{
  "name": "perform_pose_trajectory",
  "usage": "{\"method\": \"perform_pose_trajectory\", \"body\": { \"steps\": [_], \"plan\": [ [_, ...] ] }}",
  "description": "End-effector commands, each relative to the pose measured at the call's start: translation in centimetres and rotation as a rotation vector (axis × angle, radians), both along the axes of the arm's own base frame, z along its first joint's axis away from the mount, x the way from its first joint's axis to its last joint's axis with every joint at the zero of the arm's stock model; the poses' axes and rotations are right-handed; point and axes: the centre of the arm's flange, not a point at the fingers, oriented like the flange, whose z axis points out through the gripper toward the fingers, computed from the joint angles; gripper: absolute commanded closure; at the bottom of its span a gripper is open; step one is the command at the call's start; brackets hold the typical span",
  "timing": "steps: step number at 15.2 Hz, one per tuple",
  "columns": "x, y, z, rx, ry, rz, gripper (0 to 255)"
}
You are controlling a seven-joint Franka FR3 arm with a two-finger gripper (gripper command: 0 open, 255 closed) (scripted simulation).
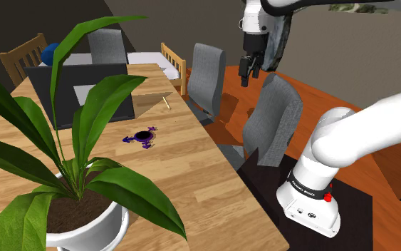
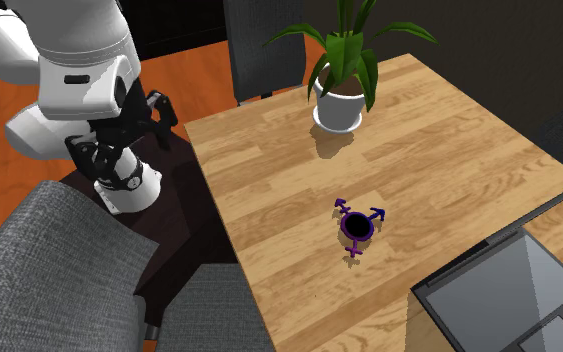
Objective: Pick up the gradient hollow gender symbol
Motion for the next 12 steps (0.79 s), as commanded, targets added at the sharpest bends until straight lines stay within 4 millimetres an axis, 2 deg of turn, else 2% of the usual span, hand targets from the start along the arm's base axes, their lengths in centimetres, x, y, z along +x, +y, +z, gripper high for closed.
{"method": "perform_pose_trajectory", "body": {
  "steps": [1, 12],
  "plan": [
    [0.0, 0.0, 0.0, 0.0, 0.0, 0.0, 0],
    [7.5, 7.7, -8.4, 0.039, -0.063, -0.025, 0]
  ]
}}
